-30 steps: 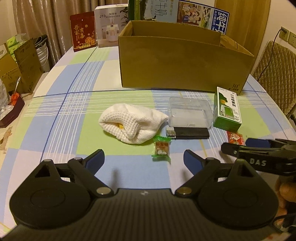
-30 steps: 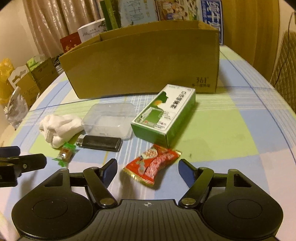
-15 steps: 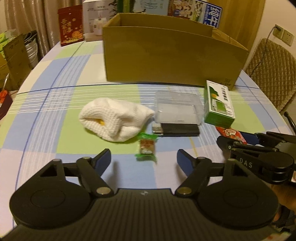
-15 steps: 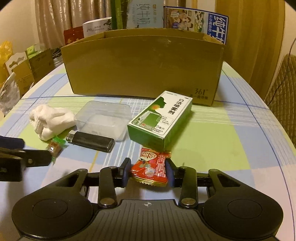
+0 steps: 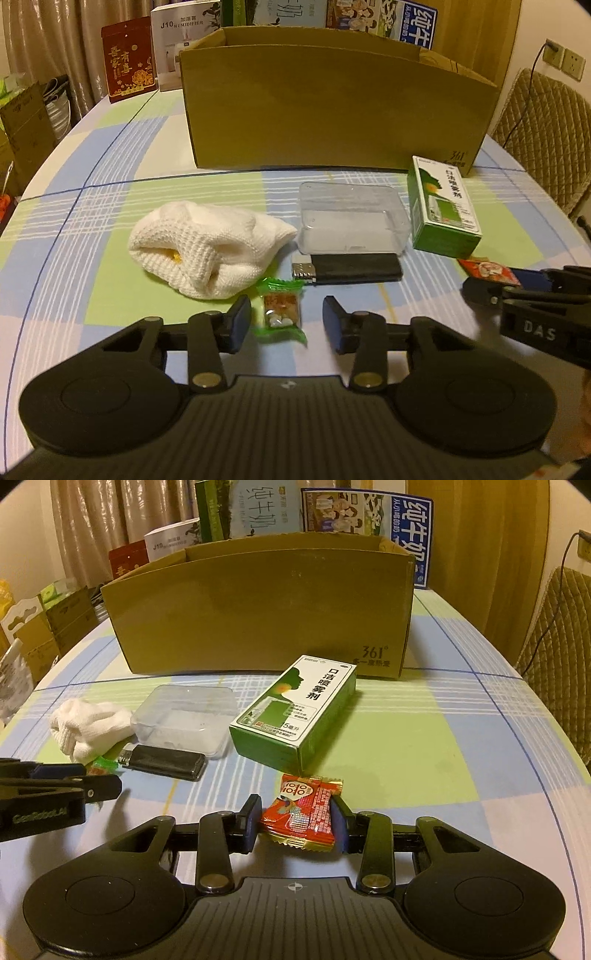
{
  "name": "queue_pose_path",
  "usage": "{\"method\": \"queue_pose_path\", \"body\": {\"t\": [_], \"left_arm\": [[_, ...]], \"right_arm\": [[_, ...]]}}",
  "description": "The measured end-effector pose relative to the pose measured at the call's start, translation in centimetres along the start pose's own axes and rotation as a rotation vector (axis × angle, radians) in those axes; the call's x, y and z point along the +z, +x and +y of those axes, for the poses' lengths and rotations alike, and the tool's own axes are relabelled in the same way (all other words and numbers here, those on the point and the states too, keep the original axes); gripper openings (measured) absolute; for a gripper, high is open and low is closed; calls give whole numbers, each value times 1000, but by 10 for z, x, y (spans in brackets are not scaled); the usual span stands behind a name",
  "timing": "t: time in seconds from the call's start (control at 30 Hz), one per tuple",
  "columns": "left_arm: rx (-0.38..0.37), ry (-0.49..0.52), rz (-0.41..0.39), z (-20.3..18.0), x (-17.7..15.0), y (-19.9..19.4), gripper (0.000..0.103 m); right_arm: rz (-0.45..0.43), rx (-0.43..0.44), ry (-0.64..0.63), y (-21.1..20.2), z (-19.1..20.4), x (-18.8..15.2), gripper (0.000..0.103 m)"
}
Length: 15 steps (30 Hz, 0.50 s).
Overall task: Organize objects
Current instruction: 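Grasp the red snack packet with the right tool while the left tool grasps the green-wrapped candy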
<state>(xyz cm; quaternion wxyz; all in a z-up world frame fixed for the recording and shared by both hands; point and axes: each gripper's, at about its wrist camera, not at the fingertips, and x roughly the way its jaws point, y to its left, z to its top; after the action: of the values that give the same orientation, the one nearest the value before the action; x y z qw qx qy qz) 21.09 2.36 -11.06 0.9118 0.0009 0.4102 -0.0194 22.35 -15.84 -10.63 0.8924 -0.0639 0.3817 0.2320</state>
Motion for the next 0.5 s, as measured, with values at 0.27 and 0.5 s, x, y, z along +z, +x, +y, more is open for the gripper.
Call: {"method": "queue_pose_path", "body": {"t": [0.27, 0.5], "left_arm": [[21, 41, 14, -7, 1, 2, 16], [-3, 33, 24, -13, 4, -8, 16]], "right_arm": [[5, 5, 0, 1, -3, 1, 36], [1, -1, -8, -11, -1, 3, 36]]}}
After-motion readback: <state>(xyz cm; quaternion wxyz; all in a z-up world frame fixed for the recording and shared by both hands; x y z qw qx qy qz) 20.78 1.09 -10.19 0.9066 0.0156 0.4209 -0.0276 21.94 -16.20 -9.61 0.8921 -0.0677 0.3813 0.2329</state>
